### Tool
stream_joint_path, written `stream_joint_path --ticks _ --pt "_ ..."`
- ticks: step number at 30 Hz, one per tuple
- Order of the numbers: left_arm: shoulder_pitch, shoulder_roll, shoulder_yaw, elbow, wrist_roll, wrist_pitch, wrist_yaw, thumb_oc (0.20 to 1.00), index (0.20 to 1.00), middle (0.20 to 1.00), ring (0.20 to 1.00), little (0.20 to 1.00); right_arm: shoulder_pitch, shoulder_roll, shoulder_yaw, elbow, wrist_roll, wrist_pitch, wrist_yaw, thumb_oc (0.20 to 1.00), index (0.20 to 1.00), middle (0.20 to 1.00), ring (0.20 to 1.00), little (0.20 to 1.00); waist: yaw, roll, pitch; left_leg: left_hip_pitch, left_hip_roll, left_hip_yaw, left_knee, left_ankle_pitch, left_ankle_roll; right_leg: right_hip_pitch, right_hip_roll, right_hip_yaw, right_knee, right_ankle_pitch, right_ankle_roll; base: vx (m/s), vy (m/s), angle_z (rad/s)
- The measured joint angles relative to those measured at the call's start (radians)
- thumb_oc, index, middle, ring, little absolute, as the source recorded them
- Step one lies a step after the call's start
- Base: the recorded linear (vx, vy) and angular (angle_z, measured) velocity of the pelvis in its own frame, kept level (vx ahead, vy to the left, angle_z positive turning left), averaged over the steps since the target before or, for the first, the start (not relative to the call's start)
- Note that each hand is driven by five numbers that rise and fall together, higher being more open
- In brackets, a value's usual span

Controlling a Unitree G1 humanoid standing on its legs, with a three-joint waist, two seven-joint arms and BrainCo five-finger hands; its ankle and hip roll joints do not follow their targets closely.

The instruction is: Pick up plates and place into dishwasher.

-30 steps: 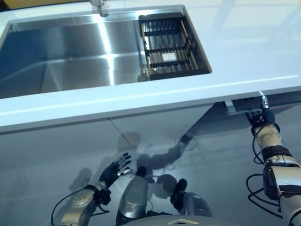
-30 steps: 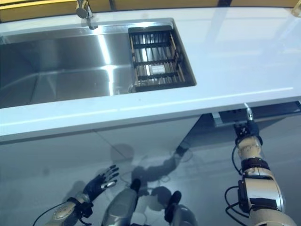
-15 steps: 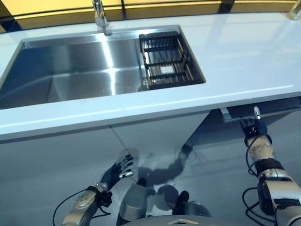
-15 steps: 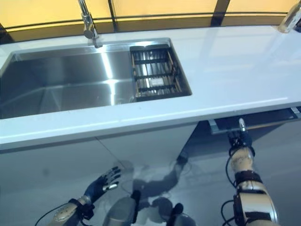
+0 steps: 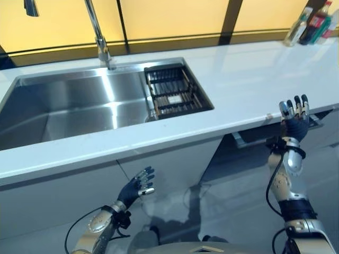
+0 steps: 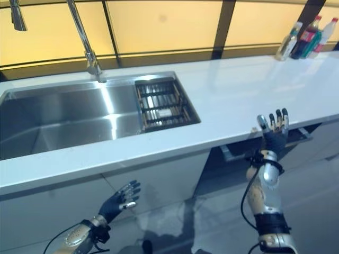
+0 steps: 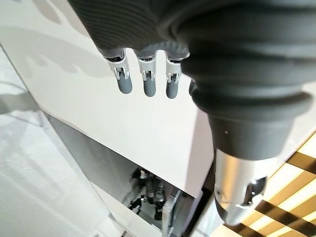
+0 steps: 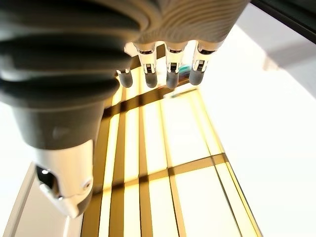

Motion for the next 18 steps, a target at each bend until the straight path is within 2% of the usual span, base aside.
stream_joint_path --ticks 2,7,14,18 --pt "0.0 0.001 -0.001 0.001 0.0 -0.001 -0.013 1.0 1.0 1.0 1.0 1.0 0.02 -0.002 0.022 -0.038 -0.021 -0.002 0.015 1.0 1.0 1.0 1.0 1.0 -0.023 0.006 -0.015 -0.022 0.0 -0.004 -0.002 0.012 0.0 -0.02 0.003 0.018 -0.002 -0.001 0.008 -0.12 -0.038 0.25" --pt "-0.004 0.006 -0.022 -0.028 0.001 0.007 -0.089 1.0 1.0 1.0 1.0 1.0 0.062 -0.023 0.129 -0.102 -0.072 0.0 0.077 1.0 1.0 1.0 1.0 1.0 -0.025 0.023 -0.035 -0.035 0.021 -0.004 -0.019 0.024 -0.014 -0.023 0.028 0.013 -0.046 0.019 -0.002 -0.11 -0.07 -0.03" --pt "-0.066 0.079 -0.157 -0.174 0.038 0.046 -0.273 1.0 1.0 1.0 1.0 1.0 0.052 -0.032 0.166 -0.099 -0.078 0.002 0.142 1.0 1.0 1.0 1.0 1.0 -0.027 0.027 -0.046 0.004 0.04 0.01 -0.114 0.081 -0.035 -0.003 0.06 0.012 -0.139 0.073 -0.015 -0.02 -0.001 -0.07" --pt "-0.095 0.086 -0.147 -0.257 -0.107 0.042 -0.308 1.0 1.0 1.0 1.0 1.0 0.052 -0.028 0.199 -0.1 -0.076 0.002 0.151 1.0 1.0 1.0 1.0 1.0 -0.032 0.041 -0.062 0.05 0.041 0.026 -0.18 0.104 -0.032 0.009 0.064 0.022 -0.152 0.076 -0.014 0.0 0.007 -0.1"
